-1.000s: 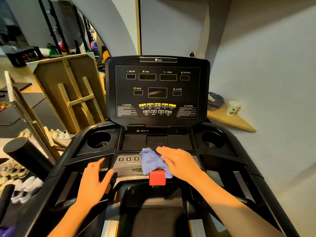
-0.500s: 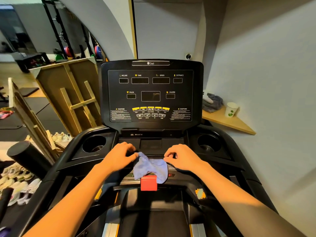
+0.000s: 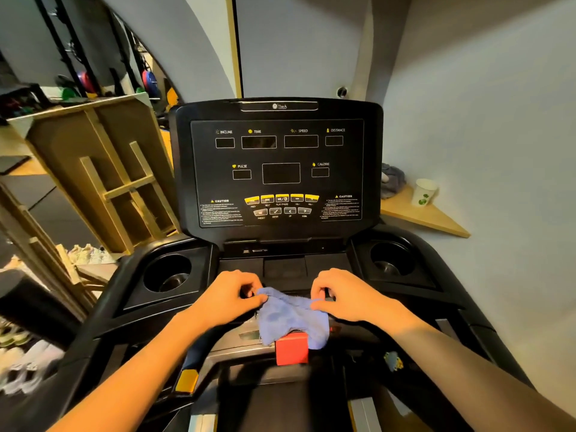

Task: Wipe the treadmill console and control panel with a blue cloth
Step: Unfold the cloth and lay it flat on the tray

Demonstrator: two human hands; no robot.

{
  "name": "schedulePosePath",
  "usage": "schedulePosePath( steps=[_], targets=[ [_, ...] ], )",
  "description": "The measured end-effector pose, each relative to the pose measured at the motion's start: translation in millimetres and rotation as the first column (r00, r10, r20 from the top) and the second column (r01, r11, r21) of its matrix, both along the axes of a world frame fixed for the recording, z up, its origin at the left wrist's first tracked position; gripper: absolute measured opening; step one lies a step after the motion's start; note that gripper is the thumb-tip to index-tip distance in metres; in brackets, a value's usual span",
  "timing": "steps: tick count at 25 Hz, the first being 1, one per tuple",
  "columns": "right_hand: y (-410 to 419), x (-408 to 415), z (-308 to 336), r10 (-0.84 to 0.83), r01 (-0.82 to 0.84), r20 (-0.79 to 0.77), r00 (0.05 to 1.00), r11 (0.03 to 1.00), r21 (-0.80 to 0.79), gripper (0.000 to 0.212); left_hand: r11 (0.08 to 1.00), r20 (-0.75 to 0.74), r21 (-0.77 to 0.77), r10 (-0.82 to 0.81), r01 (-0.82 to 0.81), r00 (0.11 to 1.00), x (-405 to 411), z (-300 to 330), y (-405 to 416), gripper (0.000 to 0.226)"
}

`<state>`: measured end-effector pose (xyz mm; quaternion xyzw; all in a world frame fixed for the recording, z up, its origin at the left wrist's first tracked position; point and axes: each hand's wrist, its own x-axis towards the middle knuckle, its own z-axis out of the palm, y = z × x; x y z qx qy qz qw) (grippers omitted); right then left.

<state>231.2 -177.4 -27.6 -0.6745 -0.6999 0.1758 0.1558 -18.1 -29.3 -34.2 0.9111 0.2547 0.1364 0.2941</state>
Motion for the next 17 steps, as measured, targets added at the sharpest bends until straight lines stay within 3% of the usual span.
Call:
schedulePosePath(
  steps=[2, 9, 13, 17],
  targets=[
    [0.6, 1.1, 9.5, -0.027, 0.026, -0.047, 0.999, 0.999, -0.020, 0.009, 0.996, 0.050, -0.092, 0.015, -0.011, 0.999, 1.9, 3.7, 3.3, 0.013],
    [27.0, 23.6, 50.9, -0.080, 0.080, -0.265, 0.961, 0.997, -0.011, 0.006, 0.945, 0.177, -0.318, 0.134, -0.072, 0.975, 11.4, 18.5, 31.6, 0.021],
    [54.0, 36.5, 55.1, -0.083, 0.092, -0.250, 0.965, 0.995, 0.023, 0.006, 0.882, 0.256, -0.466, 0.204, -0.064, 0.945, 22.4, 28.0, 42.5, 0.010],
    [81.8, 49.2, 46.9, -0.102, 0.111, -0.221, 0.970, 0.993, 0.031, 0.009, 0.891, 0.206, -0.432, 0.250, -0.142, 0.946, 35.9, 31.4, 60.1, 0.006]
  ],
)
